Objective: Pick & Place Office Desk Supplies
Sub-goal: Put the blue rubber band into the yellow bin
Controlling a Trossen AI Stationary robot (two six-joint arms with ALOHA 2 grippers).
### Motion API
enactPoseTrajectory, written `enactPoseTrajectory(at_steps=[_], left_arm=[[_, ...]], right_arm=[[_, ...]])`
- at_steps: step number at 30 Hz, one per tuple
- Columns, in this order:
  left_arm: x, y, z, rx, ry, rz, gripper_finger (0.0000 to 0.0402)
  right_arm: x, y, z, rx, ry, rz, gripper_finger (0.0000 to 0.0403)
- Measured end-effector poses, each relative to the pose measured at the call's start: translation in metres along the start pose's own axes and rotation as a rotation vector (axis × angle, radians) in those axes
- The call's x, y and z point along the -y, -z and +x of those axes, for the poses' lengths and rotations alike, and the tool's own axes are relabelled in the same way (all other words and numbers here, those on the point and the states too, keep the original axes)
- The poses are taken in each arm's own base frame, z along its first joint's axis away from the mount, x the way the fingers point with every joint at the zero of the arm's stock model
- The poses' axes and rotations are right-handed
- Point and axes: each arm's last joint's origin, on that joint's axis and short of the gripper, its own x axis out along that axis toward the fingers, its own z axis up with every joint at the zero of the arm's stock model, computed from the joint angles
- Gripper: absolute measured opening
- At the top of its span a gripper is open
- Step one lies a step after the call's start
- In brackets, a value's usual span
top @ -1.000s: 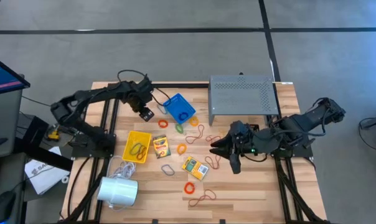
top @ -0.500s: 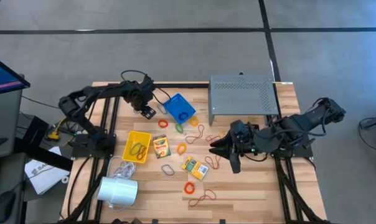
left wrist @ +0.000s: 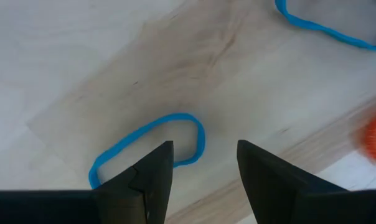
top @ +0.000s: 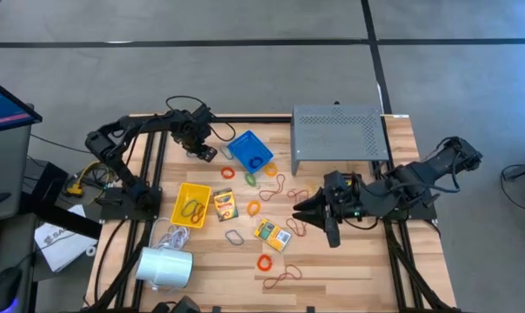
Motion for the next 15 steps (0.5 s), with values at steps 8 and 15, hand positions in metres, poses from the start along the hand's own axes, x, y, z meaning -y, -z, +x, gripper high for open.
enactPoseTrajectory(at_steps=[8,15], left_arm=[[0.0000,0.0000,0.0000,0.000,0.000,0.021,0.0173],[0.0001,0.0005,0.0000,-0.005,0.000,0.014,0.0147]], right_arm=[[-0.0016,-0.0018,0.0000,0.017,-0.015,0.011,0.0111],[-0.0071,-0.0042,-0.0013,0.046,-0.063,0.019,0.0111]])
